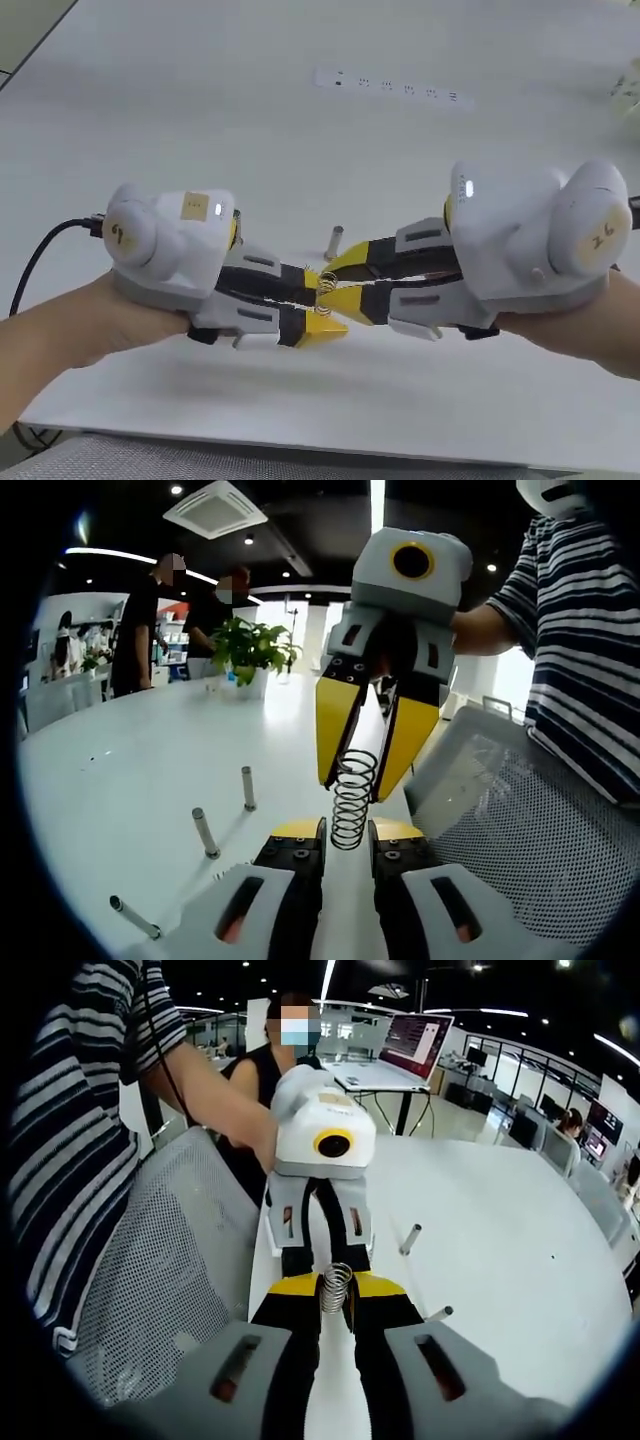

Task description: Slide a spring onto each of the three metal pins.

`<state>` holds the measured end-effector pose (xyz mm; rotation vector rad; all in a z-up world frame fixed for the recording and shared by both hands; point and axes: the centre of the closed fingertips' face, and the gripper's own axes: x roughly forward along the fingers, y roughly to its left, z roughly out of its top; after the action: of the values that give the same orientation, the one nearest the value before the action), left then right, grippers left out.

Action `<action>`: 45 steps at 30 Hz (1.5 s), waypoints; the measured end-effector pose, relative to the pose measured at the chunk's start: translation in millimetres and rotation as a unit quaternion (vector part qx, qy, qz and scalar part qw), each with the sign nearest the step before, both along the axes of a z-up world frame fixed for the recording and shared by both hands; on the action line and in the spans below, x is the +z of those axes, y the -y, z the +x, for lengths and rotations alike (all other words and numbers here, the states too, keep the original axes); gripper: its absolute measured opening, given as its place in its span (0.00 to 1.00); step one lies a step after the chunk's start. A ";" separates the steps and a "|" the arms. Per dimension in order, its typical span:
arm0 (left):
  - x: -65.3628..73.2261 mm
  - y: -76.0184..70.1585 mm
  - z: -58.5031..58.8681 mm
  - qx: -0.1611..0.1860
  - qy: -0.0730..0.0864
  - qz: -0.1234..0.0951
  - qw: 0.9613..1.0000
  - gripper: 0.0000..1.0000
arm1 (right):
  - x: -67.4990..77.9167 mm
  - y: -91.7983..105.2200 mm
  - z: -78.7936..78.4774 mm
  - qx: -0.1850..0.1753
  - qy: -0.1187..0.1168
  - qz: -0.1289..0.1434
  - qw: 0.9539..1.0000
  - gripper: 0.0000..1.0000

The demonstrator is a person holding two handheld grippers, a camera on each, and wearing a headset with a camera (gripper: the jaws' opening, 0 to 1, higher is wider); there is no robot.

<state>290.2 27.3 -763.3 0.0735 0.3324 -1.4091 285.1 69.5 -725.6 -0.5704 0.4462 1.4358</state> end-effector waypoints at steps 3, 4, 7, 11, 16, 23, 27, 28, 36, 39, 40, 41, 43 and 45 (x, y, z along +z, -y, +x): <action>0.8 -0.2 -0.1 0.003 -0.003 -0.004 1.000 0.17 | 0.4 -0.6 1.4 -0.002 0.002 0.000 1.000 0.13; 1.1 -0.4 0.0 0.004 -0.003 -0.004 1.000 0.17 | 0.2 -0.8 1.4 -0.002 0.002 0.000 1.000 0.13; 1.3 -1.5 1.1 0.008 -0.001 -0.002 1.000 0.19 | 0.1 -0.9 1.8 -0.001 0.005 -0.001 1.000 0.13; -1.2 -5.6 2.1 0.014 -0.002 0.004 1.000 0.21 | -1.0 -0.3 2.9 -0.002 0.011 -0.005 1.000 0.13; -2.9 -16.7 5.5 0.029 -0.001 0.007 1.000 0.23 | -1.9 1.1 6.1 -0.009 0.014 -0.006 1.000 0.13; -2.5 -35.0 14.3 0.063 0.002 0.005 0.998 0.32 | -1.6 2.5 9.8 -0.014 0.018 -0.006 1.000 0.13; -2.6 -44.7 18.7 0.079 0.004 0.005 0.997 0.36 | -1.3 3.5 13.1 -0.018 0.023 -0.007 1.000 0.13; -2.6 -46.8 19.4 0.082 0.006 0.005 0.997 0.37 | -1.2 3.8 13.6 -0.018 0.024 -0.007 1.000 0.13; -3.3 -67.9 22.4 0.105 0.009 0.008 0.994 0.46 | -1.3 7.0 17.8 -0.023 0.029 -0.007 0.999 0.13; -1.2 -79.1 27.7 0.127 0.006 0.003 0.992 0.51 | -1.8 8.4 19.8 -0.026 0.032 -0.008 0.999 0.13; 1.1 -83.4 30.1 0.137 0.008 -0.001 0.991 0.52 | -1.9 8.8 20.3 -0.028 0.033 -0.007 0.999 0.13; 2.3 -87.1 32.0 0.145 0.008 -0.003 0.989 0.54 | -1.7 9.0 20.9 -0.030 0.033 -0.006 0.999 0.13; 3.6 -95.0 34.9 0.160 0.012 -0.004 0.987 0.57 | -2.2 9.6 21.9 -0.033 0.034 -0.005 0.999 0.13; 1.8 -102.8 35.6 0.171 0.011 -0.002 0.985 0.60 | -2.8 10.0 22.1 -0.035 0.033 -0.004 0.999 0.13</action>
<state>325.8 130.2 -761.5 0.0254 0.3078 -1.0673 307.2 59.5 -728.4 -0.6017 0.4160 1.3448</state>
